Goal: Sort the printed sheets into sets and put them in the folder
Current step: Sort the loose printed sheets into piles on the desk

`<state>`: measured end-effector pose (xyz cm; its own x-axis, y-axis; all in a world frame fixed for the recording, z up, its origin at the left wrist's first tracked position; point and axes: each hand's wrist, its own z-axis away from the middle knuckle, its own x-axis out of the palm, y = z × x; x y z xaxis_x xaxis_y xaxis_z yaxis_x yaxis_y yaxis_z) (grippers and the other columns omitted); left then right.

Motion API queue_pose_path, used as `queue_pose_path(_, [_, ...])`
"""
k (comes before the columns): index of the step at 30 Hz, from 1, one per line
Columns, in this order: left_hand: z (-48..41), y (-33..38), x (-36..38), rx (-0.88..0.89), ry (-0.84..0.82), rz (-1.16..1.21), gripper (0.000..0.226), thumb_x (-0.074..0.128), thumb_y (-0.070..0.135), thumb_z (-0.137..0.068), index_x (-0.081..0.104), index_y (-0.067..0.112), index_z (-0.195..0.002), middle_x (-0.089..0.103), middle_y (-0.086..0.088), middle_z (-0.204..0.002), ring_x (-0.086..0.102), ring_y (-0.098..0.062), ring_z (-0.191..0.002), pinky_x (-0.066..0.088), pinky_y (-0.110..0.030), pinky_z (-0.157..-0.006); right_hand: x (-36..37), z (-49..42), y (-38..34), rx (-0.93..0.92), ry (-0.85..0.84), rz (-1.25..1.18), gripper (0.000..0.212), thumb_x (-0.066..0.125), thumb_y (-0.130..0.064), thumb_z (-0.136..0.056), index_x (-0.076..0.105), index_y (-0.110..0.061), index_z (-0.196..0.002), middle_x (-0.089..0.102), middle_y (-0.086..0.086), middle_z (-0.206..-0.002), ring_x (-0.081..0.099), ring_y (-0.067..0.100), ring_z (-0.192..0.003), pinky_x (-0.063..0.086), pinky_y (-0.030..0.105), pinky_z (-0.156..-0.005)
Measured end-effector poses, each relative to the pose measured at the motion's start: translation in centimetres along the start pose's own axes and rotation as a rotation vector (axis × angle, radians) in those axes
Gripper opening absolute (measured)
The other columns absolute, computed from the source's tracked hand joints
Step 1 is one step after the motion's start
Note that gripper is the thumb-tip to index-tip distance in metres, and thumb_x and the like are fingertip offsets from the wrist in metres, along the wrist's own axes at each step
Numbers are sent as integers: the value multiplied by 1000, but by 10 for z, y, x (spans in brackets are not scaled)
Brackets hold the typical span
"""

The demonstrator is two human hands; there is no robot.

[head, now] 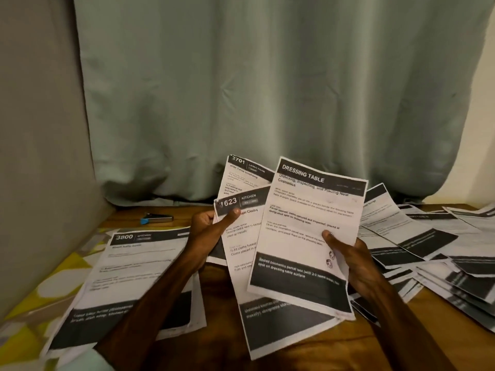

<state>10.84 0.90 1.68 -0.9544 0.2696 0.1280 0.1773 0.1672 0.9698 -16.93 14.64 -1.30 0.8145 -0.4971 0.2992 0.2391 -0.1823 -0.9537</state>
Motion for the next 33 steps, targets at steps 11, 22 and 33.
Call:
queue_pose_path(11, [-9, 10, -25, 101, 197, -1, 17, 73, 32, -89, 67, 16, -93, 78, 5, -82, 77, -18, -73, 60, -25, -57, -8, 5, -4, 43, -118, 20, 57, 86, -16, -74, 64, -9, -127, 72, 21, -118, 70, 44, -106, 52, 65, -95])
queue_pose_path(22, [-8, 12, -25, 121, 119, 22, 17, 74, 30, -86, 67, 17, -95, 79, 0, -85, 77, -22, -77, 63, -31, -61, 5, 14, -8, 0, -148, 105, 34, 74, -2, -83, 67, -2, -116, 75, 24, -106, 74, 45, -91, 64, 49, -69])
queue_pose_path(33, [-8, 14, -31, 63, 63, 116, 41, 76, 38, -74, 65, 11, -102, 79, -9, -93, 77, -27, -80, 64, -36, -64, -2, 8, -9, -39, -45, -59, 40, 72, -8, -86, 63, -8, -126, 74, 20, -114, 73, 41, -100, 59, 58, -87])
